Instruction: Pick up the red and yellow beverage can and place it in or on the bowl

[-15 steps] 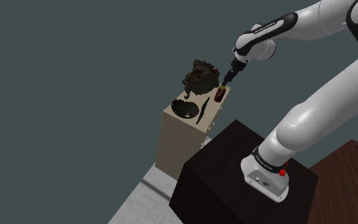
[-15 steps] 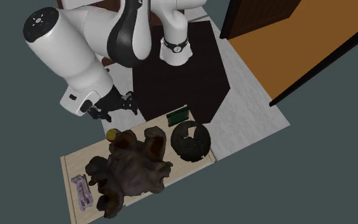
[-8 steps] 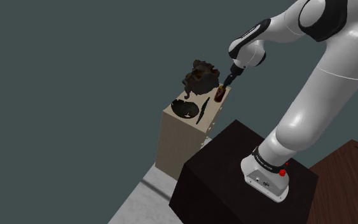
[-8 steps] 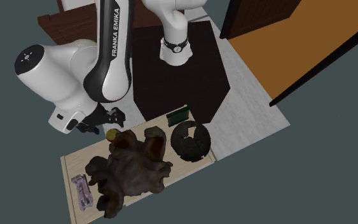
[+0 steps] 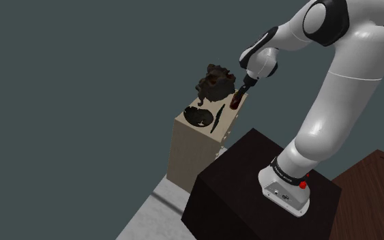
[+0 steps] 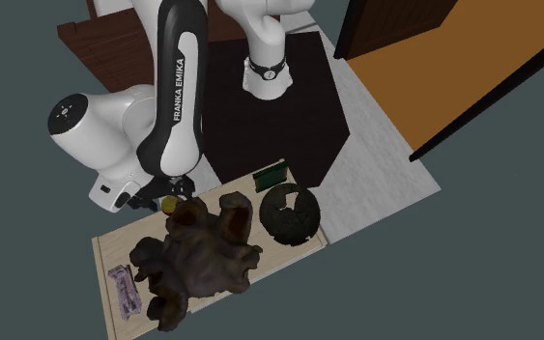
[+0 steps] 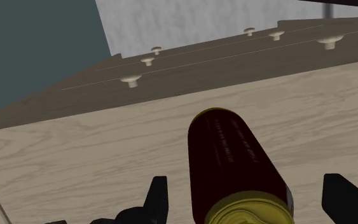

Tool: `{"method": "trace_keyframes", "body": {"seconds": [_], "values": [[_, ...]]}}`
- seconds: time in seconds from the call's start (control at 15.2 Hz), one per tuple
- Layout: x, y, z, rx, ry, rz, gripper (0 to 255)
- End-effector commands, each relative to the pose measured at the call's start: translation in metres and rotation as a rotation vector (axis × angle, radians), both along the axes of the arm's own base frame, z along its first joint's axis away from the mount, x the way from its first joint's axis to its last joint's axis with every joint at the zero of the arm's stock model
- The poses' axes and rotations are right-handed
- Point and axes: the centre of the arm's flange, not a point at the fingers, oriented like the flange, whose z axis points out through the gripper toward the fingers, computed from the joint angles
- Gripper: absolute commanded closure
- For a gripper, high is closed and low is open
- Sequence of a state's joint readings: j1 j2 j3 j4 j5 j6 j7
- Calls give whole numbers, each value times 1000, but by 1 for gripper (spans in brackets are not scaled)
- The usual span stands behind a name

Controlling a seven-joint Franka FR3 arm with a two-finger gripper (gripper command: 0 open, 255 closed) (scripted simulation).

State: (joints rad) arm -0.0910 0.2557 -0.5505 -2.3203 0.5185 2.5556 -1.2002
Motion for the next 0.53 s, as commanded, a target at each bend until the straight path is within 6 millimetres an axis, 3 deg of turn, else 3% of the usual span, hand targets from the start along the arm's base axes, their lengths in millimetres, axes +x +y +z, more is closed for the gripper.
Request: {"method": "trace_keyframes", "body": {"seconds": [0.0, 0.4, 0.46], "values": [[1, -1, -4, 0, -1, 0, 0], [1, -1, -4, 0, -1, 0, 0], [1, -1, -4, 0, -1, 0, 255]]}}
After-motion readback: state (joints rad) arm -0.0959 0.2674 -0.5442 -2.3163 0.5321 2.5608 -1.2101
